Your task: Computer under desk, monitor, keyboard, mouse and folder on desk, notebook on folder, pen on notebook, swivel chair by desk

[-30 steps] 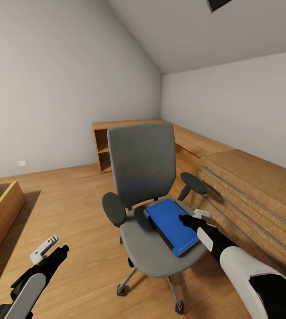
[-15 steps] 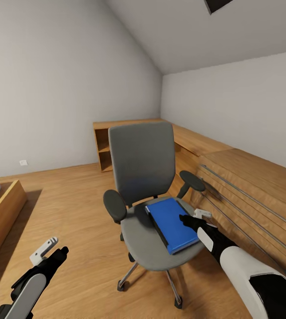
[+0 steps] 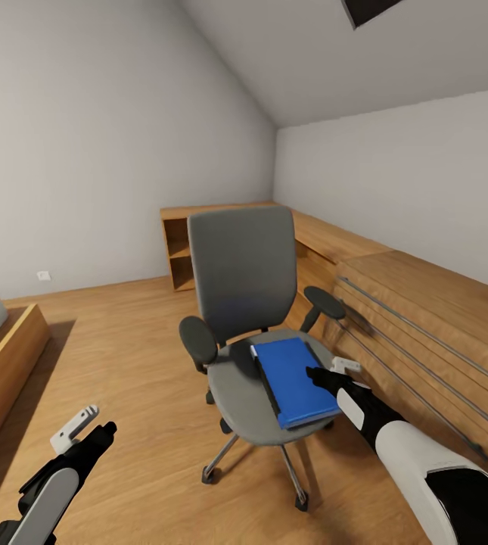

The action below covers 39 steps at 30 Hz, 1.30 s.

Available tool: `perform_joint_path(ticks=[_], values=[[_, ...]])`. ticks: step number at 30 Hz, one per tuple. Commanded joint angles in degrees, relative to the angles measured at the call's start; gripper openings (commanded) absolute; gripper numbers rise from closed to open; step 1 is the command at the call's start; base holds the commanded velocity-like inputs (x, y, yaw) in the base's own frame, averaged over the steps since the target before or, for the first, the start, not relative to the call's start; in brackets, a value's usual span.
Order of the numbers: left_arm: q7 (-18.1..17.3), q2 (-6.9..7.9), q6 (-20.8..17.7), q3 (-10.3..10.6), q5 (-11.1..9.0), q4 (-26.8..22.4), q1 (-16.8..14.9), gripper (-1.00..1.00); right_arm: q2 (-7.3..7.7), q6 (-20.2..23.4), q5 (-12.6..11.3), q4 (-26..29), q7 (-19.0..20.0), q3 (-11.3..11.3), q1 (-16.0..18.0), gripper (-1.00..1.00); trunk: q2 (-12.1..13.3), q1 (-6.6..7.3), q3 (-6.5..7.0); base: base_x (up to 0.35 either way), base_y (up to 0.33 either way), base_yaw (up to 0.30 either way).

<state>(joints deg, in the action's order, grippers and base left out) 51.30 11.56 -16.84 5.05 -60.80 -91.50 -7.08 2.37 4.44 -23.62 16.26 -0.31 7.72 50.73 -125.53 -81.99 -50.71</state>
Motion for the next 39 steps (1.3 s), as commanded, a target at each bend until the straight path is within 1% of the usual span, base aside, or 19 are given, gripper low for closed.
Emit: perform_joint_path(ticks=[1,9,18,39], values=[[0.38,0.05,-0.21,0.06,-0.20,-0.08,-0.04,1.00,0.08,0.22,-0.46,-1.85,-0.13,0.54,-0.02,1.00,-0.02,0.00,-0.07,-0.014,0.000,0.000],[0.38,0.05,-0.21,0.05,-0.24,-0.08,-0.04,1.00,0.09,0.22,-0.46,-1.87,-0.13,0.54,-0.02,1.00,-0.02,0.00,-0.07,-0.191,0.000,0.000],[0.38,0.05,-0.13,0.05,-0.12,-0.08,-0.04,1.00,0.10,0.22,-0.46,-1.93,-0.13,0.54,-0.02,1.00,-0.02,0.00,-0.07,-0.030,0.000,0.000],[0.46,0.05,-0.12,0.05,-0.11,-0.08,-0.04,1.00,0.18,0.20,-0.45,-1.88,-0.13,0.54,-0.02,1.00,8.40,4.62,3.70,0.000,0.000,0.000]])
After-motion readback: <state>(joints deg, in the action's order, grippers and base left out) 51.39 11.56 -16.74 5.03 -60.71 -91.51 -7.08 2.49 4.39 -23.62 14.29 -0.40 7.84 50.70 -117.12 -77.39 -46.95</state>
